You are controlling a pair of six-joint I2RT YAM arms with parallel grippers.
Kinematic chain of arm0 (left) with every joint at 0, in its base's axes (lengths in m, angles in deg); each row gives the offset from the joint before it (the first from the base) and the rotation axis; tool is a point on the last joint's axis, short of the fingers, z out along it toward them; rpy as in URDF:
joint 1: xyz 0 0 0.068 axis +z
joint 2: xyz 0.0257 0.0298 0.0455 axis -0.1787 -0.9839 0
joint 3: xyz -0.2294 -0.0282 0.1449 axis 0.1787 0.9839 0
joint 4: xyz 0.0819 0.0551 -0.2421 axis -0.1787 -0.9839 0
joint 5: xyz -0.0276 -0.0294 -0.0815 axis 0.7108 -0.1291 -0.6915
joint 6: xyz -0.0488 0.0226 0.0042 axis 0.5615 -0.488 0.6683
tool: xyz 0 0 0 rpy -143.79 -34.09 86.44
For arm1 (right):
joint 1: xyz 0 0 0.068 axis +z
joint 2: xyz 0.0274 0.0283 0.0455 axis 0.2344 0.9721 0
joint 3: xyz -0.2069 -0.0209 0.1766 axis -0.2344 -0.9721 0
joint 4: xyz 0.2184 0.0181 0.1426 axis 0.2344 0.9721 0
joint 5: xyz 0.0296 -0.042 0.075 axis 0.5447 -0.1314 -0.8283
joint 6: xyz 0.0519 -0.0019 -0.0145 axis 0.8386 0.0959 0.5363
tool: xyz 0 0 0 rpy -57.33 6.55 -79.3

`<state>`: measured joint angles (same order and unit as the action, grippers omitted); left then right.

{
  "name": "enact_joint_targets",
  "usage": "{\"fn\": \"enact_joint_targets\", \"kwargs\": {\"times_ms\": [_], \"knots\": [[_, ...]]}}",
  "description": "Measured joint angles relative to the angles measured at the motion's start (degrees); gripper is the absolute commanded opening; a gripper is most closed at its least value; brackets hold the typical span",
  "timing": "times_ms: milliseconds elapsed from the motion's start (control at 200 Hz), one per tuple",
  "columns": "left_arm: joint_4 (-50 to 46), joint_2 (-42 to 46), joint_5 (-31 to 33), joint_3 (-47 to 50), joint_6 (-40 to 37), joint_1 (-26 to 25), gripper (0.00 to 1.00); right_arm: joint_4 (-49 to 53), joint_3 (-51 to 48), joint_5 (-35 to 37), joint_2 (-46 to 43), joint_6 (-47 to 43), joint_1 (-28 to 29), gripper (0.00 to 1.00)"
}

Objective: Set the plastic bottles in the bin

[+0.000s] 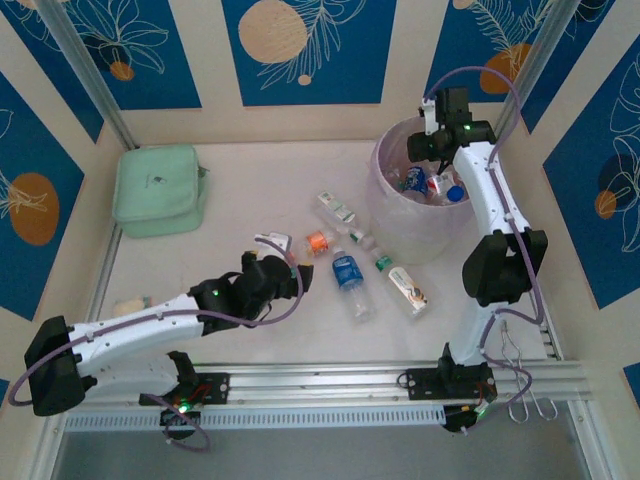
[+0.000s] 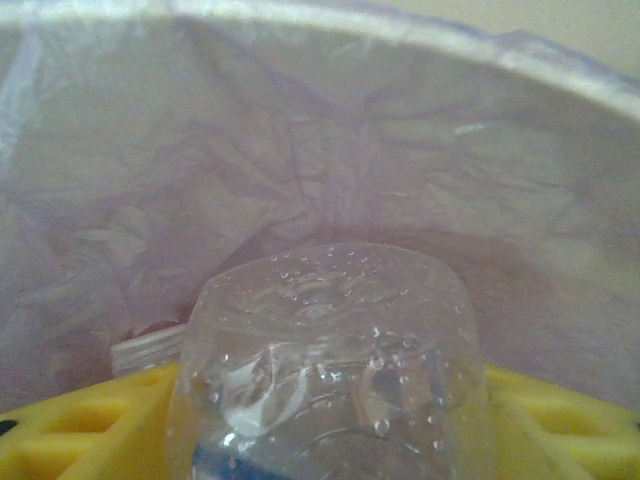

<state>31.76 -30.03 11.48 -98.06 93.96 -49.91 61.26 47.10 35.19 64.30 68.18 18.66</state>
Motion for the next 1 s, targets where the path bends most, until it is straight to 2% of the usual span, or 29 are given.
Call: {"fn": "enact_joint_targets", "kwargs": {"times_ms": [255,545,680,795,1001], "knots": [[0.0,0.0,-0.9,0.0,0.0,0.4,0.98,5.9,2.1,-2.0,-1.8,2.3,0.0,0.9],[-0.4,0.0,-1.2,0.0,1.4,0.5,1.0,11.7,3.0,-4.5,-11.3,3.9,0.5,0.98],[-4.0,-1.0,-1.4,-0.7,1.0,1.1,1.0,10.4,-0.2,-8.8,-17.5,5.2,0.5,1.0],[-8.3,-4.0,-4.5,-2.7,-2.4,4.4,1.0,7.6,-5.5,-16.2,-23.2,6.8,0.5,0.99],[-12.5,-9.9,-13.1,-3.8,-11.1,14.1,1.0,0.7,-16.2,-28.6,-32.5,10.2,0.5,1.0]]}}
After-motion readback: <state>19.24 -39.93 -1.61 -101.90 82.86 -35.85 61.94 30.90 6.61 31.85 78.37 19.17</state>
